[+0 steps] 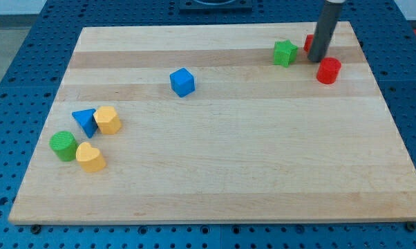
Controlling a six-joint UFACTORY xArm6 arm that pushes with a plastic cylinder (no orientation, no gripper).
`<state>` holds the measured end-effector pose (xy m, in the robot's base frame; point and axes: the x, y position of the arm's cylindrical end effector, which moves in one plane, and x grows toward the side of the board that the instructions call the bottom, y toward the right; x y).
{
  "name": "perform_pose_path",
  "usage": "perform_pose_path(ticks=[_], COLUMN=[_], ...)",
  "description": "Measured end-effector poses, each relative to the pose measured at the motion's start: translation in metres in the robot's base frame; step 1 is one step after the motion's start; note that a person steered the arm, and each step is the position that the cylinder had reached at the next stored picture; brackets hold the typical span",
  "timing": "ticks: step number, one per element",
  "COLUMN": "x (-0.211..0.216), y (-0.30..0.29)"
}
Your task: Move the red circle closer to the green star
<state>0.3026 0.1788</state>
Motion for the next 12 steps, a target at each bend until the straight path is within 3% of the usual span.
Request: perform_pose_path(ticks=[1,2,3,7,8,10,11,12], x=[0.000,0.000,0.025,0.023,0.054,0.080,0.108,0.109], y=[-0.061,-0.086,-0.058,0.104,0.100,0.006,0.014,-0.062])
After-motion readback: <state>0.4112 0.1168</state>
